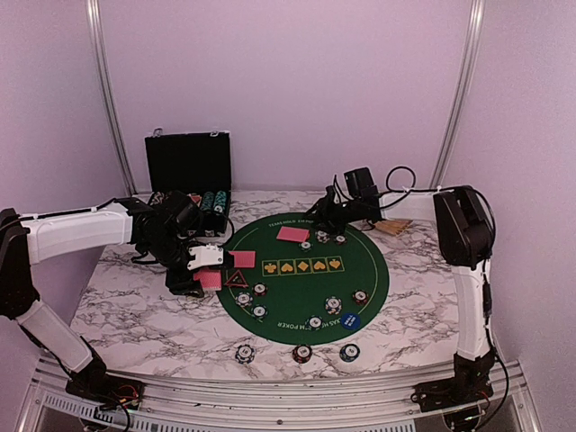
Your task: Distribute texas hold em gaming equipment
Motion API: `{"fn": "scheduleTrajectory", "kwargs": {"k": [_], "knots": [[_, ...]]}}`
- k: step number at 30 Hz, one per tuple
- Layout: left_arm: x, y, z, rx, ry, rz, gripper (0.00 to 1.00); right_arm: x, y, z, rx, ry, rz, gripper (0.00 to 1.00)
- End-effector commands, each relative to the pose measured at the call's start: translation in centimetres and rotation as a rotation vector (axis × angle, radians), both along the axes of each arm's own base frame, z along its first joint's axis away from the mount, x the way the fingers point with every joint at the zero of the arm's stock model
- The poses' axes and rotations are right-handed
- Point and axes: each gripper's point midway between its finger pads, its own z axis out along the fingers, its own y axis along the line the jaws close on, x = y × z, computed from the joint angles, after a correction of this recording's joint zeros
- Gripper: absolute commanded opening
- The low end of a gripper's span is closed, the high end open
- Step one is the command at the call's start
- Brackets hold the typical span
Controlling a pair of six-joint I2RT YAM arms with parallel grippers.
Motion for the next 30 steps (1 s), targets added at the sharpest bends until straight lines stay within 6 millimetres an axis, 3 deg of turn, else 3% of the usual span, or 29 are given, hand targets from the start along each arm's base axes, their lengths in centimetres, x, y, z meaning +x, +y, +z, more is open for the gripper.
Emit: {"fn": "scheduleTrajectory", "kwargs": {"k": [1, 7, 13, 18, 23, 30], "knots": [[0.1, -0.3, 1.4, -0.029, -0.009, 0.001, 0.45, -1.6, 1.2, 4.4, 0.010, -0.094, 0.033, 0.46], [0.4, -0.3, 1.5, -0.026, -0.014, 0.011, 0.45, -6.9, 3.6, 6.5, 0.088, -0.132, 0.118, 0.61], [0.7, -0.6, 1.9, -0.037, -0.020, 0.010, 0.45, -14.7, 7.3, 6.0, 0.171, -0.092, 0.255, 0.72], [0.9, -0.6, 1.8, -0.027, -0.022, 0.019, 0.45, -20.5, 10.7, 5.7, 0.275, -0.037, 0.364, 0.75], [0.9, -0.7, 1.9, -0.037, -0.019, 0.023, 0.45, -22.9, 13.5, 6.1, 0.363, -0.009, 0.423, 0.76], [0.9, -1.0, 2.4, -0.058, -0.016, 0.030, 0.44, -24.1, 16.9, 6.2, 0.422, 0.009, 0.484, 0.77]]}}
